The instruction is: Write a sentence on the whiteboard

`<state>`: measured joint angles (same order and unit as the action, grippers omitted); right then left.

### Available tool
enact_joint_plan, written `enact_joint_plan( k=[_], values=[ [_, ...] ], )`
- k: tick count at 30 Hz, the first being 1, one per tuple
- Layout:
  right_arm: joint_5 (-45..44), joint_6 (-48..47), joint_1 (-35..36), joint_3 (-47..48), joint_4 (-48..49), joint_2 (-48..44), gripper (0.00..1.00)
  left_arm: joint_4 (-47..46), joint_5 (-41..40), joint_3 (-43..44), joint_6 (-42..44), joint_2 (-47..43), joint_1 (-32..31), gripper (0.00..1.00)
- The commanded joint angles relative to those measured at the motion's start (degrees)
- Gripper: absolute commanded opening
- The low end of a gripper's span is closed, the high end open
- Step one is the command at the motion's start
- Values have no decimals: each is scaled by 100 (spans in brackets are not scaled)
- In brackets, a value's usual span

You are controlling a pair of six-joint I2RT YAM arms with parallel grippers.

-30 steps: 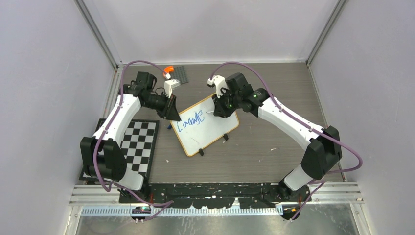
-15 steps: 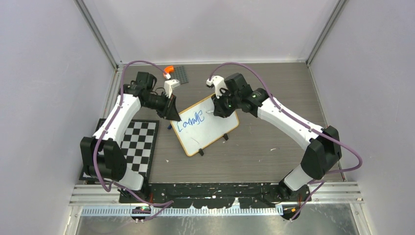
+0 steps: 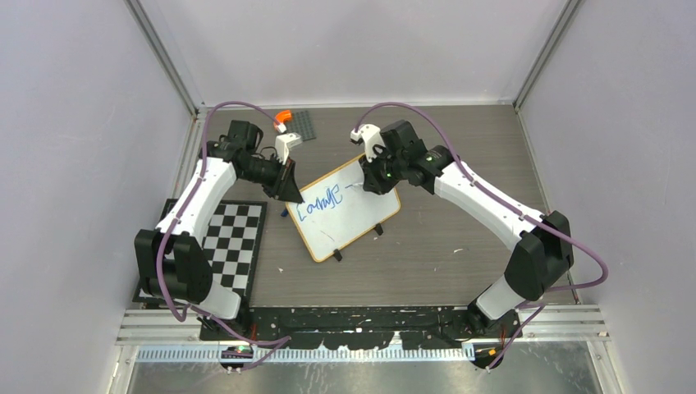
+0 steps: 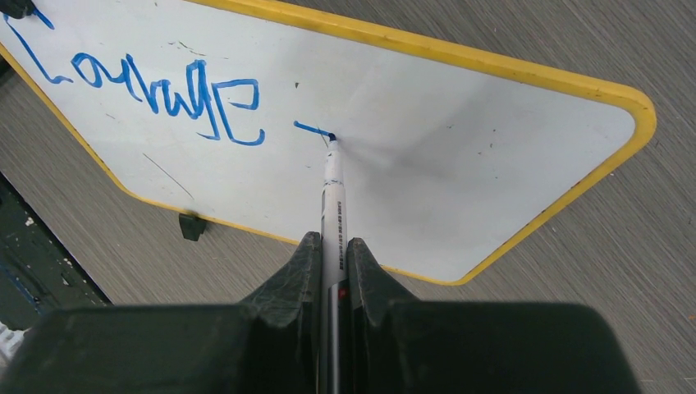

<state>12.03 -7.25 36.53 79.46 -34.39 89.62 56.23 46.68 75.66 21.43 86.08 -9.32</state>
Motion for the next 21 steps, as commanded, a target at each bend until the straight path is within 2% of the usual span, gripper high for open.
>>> enact_joint_plan(
  k=[1, 21],
  values=[
    [-327, -69, -68, 226, 335, -118, 0, -6, 86, 144, 133, -24, -44, 0],
    [-52, -165, 183, -160, 121, -90, 0, -23, 114, 76, 172, -57, -46, 0]
  ],
)
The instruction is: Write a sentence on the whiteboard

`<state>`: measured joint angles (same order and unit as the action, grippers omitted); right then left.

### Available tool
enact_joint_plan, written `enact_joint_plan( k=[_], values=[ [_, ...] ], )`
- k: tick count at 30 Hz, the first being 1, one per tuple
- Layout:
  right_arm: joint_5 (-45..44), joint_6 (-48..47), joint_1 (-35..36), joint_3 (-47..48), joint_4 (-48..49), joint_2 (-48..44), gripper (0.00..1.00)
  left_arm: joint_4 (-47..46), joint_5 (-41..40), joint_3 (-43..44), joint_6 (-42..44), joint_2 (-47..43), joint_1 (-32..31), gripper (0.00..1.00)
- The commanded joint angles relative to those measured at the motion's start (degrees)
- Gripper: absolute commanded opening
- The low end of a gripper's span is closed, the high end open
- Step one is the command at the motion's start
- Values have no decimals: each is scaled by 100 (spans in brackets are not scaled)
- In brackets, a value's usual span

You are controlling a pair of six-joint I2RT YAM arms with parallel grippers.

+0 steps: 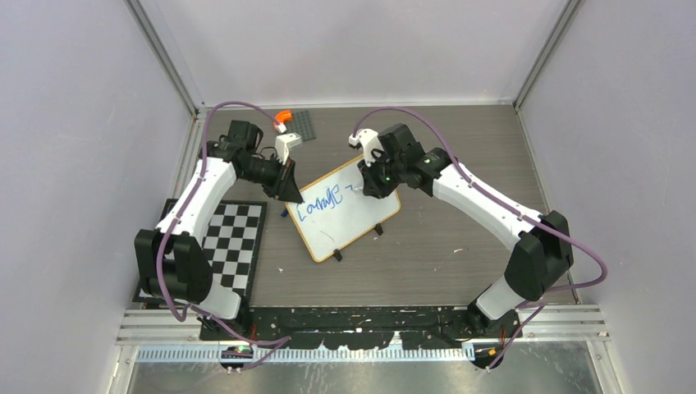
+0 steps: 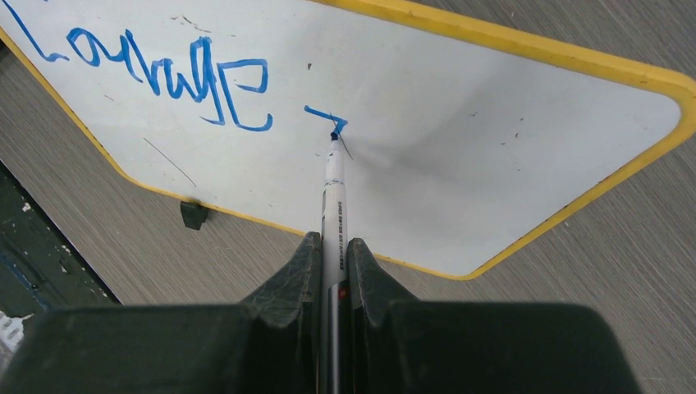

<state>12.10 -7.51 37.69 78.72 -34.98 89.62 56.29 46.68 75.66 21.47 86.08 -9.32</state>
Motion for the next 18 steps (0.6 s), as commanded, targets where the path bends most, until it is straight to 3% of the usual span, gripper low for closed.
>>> enact_joint_plan(
  k=[1, 18],
  values=[
    [-65, -151, 83, -88, 150, -81, 0, -30, 114, 66, 166, -60, -44, 0],
    [-232, -390, 88, 805, -334, -191, 0, 6, 183, 83, 192, -97, -46, 0]
  ],
)
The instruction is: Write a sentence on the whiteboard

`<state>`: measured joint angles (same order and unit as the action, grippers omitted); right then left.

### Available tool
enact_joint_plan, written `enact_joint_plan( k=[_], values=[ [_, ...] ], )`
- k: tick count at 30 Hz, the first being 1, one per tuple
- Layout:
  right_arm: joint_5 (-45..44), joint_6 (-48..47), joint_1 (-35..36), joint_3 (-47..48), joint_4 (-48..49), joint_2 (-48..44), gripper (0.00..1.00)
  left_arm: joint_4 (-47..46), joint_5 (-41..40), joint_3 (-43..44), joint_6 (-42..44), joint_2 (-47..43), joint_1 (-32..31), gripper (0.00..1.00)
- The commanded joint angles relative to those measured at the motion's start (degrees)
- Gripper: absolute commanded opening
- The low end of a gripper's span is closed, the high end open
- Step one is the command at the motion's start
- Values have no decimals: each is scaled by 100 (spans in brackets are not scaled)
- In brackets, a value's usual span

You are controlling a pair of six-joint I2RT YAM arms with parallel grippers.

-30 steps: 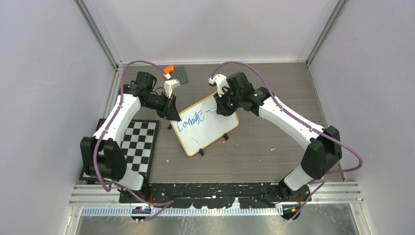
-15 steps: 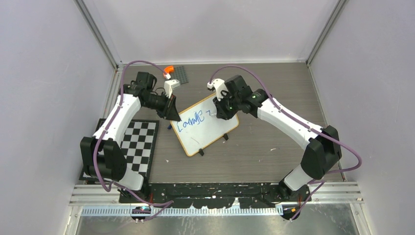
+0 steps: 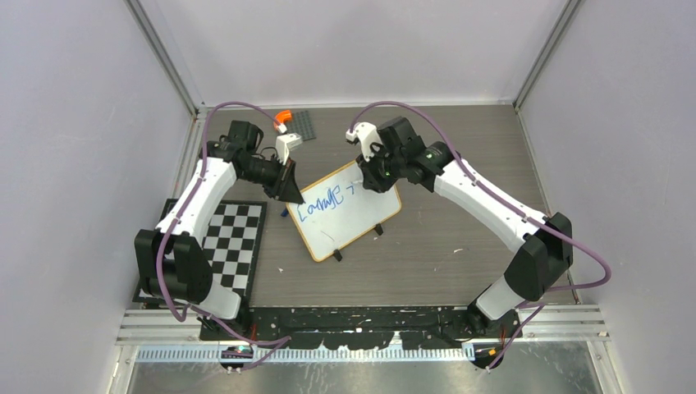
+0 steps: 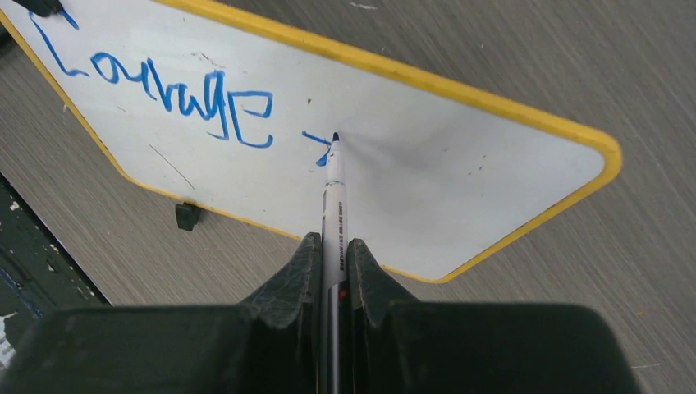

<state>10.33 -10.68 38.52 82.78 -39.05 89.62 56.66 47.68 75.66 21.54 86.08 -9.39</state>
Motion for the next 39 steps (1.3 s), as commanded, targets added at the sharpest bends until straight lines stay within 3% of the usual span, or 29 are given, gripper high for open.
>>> enact_joint_plan(
  k=[1, 39],
  values=[
    [-37, -68, -2, 437, 77, -148, 0, -32, 83, 83, 192, -97, -41, 0],
    [-189, -98, -93, 5, 340, -112, 0, -59, 61, 50, 198, -117, -37, 0]
  ],
)
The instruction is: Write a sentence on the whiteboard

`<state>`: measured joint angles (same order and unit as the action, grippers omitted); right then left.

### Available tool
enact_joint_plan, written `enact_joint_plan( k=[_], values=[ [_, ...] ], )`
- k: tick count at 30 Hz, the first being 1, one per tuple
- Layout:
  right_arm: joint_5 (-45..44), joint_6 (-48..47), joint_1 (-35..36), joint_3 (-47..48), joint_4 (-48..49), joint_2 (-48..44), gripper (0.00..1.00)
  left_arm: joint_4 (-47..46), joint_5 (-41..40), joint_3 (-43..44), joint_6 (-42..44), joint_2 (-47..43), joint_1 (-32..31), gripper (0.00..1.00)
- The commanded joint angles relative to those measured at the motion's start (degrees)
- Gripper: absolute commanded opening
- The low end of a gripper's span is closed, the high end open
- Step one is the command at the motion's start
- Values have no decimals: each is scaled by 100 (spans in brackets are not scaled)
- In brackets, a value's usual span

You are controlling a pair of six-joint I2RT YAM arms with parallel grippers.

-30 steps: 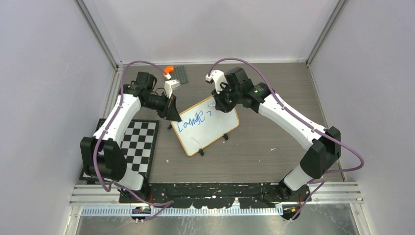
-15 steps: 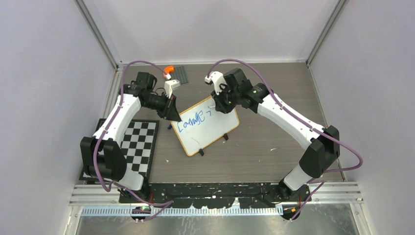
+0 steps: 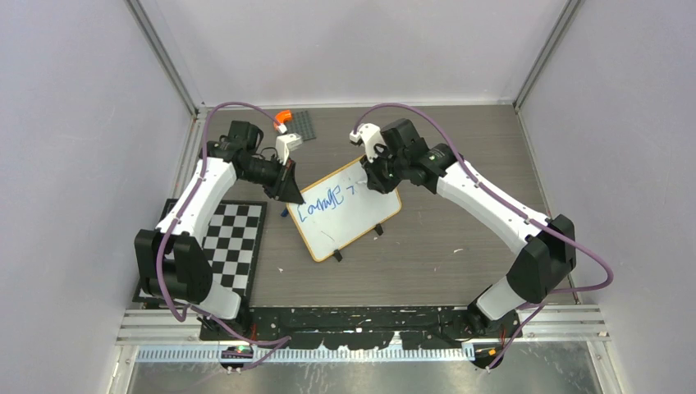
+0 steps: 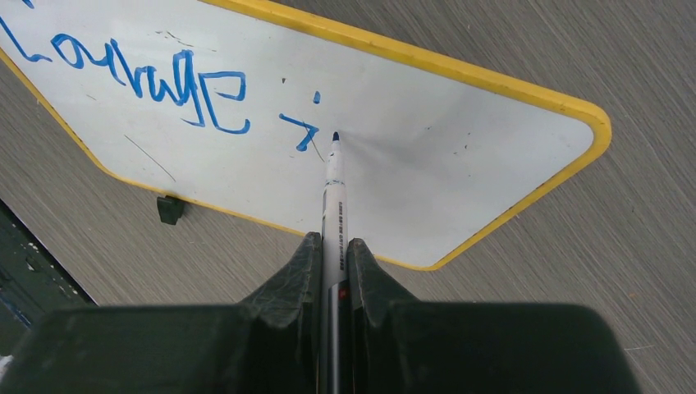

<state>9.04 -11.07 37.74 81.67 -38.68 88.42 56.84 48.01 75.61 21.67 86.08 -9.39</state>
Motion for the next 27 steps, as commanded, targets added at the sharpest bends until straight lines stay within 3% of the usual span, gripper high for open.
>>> enact_joint_plan(
  k=[1, 19, 27],
  values=[
    [-60, -54, -18, 127, 327, 25, 0, -76, 27, 62, 186, -107, -37, 0],
    [18, -44, -18, -344, 340, 0, 0, -102, 18, 24, 213, -58, -37, 0],
    [-107, -71, -18, 64, 351, 75, 0, -105, 31, 41, 201, -37, -41, 0]
  ],
)
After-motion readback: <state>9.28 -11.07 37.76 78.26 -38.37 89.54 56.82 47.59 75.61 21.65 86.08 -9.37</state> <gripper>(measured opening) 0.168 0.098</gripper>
